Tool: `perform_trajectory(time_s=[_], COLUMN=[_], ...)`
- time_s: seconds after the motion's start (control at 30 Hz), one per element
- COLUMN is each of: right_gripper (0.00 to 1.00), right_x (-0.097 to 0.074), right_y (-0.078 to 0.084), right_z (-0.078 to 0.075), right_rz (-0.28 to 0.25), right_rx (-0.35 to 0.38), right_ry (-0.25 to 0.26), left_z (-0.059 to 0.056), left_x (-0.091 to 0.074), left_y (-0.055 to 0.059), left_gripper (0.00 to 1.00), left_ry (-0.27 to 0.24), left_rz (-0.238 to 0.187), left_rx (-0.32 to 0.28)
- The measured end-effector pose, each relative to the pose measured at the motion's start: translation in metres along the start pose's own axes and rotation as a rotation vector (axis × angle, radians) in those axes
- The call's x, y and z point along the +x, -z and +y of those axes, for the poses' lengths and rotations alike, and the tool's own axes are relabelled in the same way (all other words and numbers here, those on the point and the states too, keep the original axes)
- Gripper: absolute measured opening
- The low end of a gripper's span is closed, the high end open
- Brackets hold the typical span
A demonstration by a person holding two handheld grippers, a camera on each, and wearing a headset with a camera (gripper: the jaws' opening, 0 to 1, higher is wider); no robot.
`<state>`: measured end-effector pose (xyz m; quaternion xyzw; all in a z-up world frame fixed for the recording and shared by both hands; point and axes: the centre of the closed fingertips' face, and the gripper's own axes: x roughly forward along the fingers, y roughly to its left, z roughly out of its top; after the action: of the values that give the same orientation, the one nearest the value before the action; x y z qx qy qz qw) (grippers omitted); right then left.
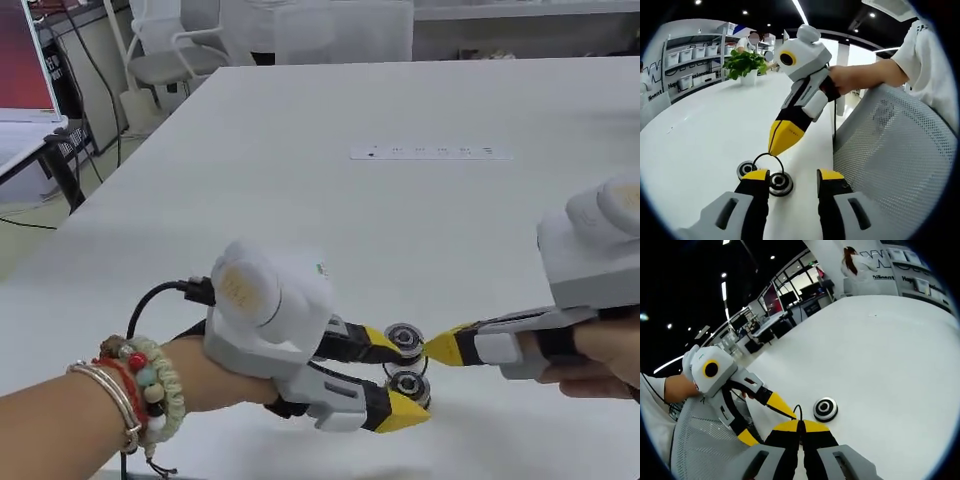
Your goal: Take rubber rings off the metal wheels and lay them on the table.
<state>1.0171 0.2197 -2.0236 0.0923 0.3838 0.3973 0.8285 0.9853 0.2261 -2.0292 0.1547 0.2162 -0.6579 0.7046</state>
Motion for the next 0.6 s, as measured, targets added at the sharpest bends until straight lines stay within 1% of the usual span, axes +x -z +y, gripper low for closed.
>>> perform_trajectory(time_s=[0.03,0.07,0.13,0.17,0.23,0.27,0.37,0.43,0.47,0.53,0.6], right_gripper=[0.00,0.00,0.00,0.00,0.00,0.00,0.00,0.00,0.00,0.00,0.00], right_x=[-0.001,-0.002,-0.004,-0.004,-0.005,-0.006,-0.008,-0.009,-0.010,-0.011,-0.012], right_y=[-0.002,-0.003,-0.005,-0.006,-0.008,-0.009,-0.013,-0.015,-0.016,-0.018,-0.020], right_z=[0.000,0.000,-0.001,-0.001,0.000,0.000,0.001,0.002,0.002,0.002,0.003], right_rz=[-0.009,-0.014,-0.026,-0.029,-0.038,-0.044,-0.060,-0.071,-0.078,-0.085,-0.096], right_rx=[0.008,0.010,0.014,0.015,0.019,0.021,0.025,0.030,0.032,0.036,0.042], right_ry=[0.001,0.003,0.005,0.005,0.003,0.001,0.000,-0.004,-0.007,-0.009,-0.011], left_z=[-0.001,-0.002,-0.002,-0.002,-0.004,-0.004,-0.003,0.000,0.000,0.004,0.006], left_x=[-0.001,-0.003,-0.009,-0.010,-0.018,-0.023,-0.034,-0.045,-0.047,-0.056,-0.065], left_y=[-0.002,-0.003,-0.006,-0.007,-0.010,-0.013,-0.018,-0.022,-0.023,-0.027,-0.029], left_gripper=[0.38,0.40,0.42,0.43,0.48,0.51,0.58,0.60,0.62,0.65,0.68], left_ry=[0.002,0.010,0.015,0.018,0.046,0.047,0.035,0.014,0.009,-0.015,-0.033], left_rz=[0.001,0.011,0.016,0.018,0.020,0.011,0.008,0.003,0.001,-0.012,-0.014], left_rx=[0.005,0.022,0.043,0.043,0.014,0.002,0.017,0.033,0.033,0.034,0.039])
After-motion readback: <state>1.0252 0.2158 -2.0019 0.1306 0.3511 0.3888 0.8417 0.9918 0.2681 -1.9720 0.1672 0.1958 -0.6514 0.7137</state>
